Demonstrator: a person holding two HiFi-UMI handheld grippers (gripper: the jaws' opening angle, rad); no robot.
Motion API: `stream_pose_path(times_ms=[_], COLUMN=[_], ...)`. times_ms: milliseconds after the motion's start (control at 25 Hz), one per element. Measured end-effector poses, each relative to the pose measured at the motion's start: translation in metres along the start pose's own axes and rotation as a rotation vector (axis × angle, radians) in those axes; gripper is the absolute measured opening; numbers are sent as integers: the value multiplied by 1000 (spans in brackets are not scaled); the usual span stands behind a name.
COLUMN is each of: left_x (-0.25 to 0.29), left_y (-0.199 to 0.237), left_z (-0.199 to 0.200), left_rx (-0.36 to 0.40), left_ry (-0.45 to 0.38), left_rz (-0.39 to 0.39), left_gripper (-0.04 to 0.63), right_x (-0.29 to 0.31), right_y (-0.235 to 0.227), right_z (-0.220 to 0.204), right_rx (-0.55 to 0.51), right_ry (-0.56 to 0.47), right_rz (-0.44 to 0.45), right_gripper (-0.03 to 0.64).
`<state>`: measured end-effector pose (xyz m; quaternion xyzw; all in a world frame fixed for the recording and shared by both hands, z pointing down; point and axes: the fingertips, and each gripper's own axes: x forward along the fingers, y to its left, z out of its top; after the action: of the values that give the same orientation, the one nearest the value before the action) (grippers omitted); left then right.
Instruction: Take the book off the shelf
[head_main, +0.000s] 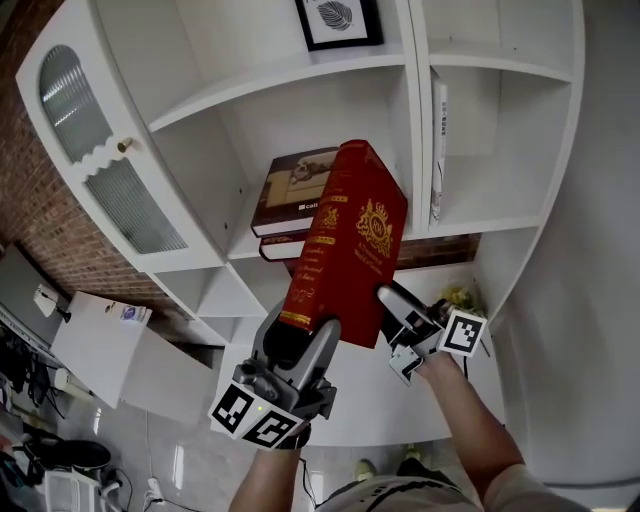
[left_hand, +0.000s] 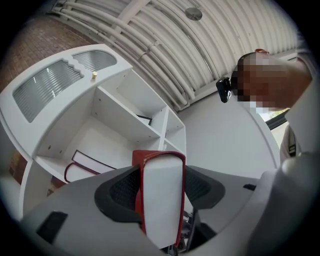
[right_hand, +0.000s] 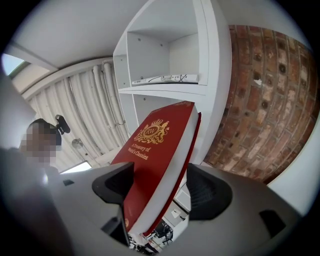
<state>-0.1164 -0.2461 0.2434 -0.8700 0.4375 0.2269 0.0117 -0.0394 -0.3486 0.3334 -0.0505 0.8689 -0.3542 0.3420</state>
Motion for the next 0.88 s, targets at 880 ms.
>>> stream_pose_path(times_ms=[880], left_x=[-96], left_y=[-18], left_z=[-18], left_rx=[-144], left_ry=[54], left_rz=[-92], left_gripper=[275], right_x=[-34], right_y=[24], right_z=[-59], right_rx=[236], right_ry=[-13], right_rz=[175], right_gripper=[305])
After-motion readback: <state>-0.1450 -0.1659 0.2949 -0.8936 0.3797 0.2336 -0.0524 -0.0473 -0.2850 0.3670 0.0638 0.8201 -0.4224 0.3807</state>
